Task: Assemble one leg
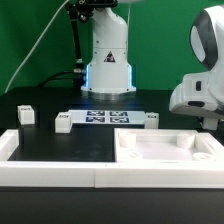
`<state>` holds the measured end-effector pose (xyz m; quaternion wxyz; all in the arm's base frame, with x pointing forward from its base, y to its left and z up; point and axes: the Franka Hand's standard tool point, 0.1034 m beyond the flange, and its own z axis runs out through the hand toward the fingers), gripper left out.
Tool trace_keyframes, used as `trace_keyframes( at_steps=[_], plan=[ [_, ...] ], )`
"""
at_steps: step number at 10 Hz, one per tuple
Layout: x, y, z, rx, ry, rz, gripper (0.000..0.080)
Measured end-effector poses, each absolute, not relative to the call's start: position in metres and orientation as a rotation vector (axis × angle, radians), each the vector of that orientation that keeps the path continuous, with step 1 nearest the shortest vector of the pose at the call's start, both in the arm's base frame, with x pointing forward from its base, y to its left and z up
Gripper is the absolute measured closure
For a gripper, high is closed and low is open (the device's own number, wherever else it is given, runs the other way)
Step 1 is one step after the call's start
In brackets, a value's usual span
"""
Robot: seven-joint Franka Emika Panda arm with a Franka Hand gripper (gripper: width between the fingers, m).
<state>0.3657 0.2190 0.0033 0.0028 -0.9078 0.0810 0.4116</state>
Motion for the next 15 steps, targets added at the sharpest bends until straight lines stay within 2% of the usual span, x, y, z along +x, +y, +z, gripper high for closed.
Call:
trace_keyframes(
  at_steps=[1, 2, 6, 7, 9, 11, 13, 15],
  plan=[
    [0.368, 0.216, 0.005, -2.843, 0.229, 1.288, 0.0509],
    [0.375, 0.201, 0.018, -2.828, 0.164, 1.28, 0.0509],
    [0.404, 0.164, 0.081, -2.814, 0.15, 1.25, 0.0509],
    [0.409, 0.16, 0.085, -2.818, 0.161, 1.229, 0.0509],
    [0.411, 0.163, 0.081, -2.834, 0.164, 1.183, 0.0509],
    [0.425, 0.156, 0.064, -2.914, 0.103, 0.912, 0.0509],
    [0.444, 0.131, 0.08, -2.982, 0.021, 0.667, 0.0509],
    [0.455, 0.123, 0.111, -3.031, 0.005, 0.464, 0.0509]
  ],
)
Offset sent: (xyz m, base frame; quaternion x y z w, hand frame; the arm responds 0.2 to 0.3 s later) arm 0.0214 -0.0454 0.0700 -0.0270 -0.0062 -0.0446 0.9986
